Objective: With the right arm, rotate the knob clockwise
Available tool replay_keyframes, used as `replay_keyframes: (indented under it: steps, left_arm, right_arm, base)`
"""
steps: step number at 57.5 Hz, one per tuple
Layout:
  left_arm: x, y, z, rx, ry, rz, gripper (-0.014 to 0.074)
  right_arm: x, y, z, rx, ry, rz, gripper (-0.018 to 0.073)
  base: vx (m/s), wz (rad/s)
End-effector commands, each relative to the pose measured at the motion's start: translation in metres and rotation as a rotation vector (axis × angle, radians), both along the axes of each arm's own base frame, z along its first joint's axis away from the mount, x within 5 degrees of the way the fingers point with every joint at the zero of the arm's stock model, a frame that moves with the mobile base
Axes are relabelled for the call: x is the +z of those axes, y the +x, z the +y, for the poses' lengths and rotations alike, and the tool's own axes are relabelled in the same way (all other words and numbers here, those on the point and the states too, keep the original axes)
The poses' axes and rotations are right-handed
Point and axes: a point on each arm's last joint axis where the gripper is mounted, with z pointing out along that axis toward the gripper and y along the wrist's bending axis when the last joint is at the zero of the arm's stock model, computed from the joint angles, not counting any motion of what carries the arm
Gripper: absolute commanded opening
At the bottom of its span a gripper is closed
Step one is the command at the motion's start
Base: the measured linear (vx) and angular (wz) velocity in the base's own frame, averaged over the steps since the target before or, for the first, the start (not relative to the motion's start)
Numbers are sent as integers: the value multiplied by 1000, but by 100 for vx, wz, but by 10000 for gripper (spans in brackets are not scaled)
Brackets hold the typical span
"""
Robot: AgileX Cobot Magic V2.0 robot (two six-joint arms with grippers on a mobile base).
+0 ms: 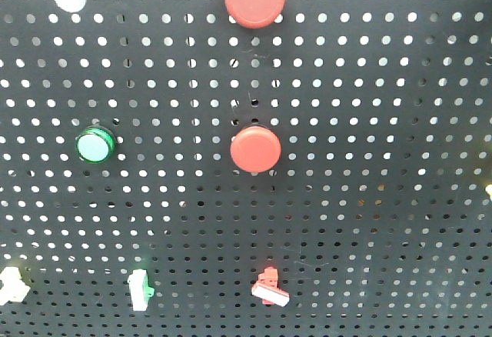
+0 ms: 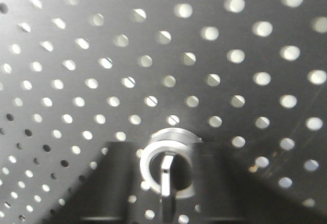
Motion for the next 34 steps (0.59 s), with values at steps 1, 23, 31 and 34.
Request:
replay_keyframes:
  steps: [1, 23, 31, 34]
  left_arm:
    - [3, 0, 1, 11, -20, -68, -6]
    - [3, 0, 1, 11, -20, -68, -6]
    - [3, 0, 1, 11, -20, -68, -6]
    - [3, 0, 1, 11, -20, -68, -6]
  right_arm:
    - [17, -23, -9, -33, -80, -112, 449]
    - [-10, -93, -43, -162, -656, 80, 167]
    - [-37, -101, -36, -72, -867, 49, -15]
    - [-51, -98, -32, -41, -898, 47, -15]
  base:
    - [0, 0]
    - [0, 0]
    - [0, 0]
    - [0, 0]
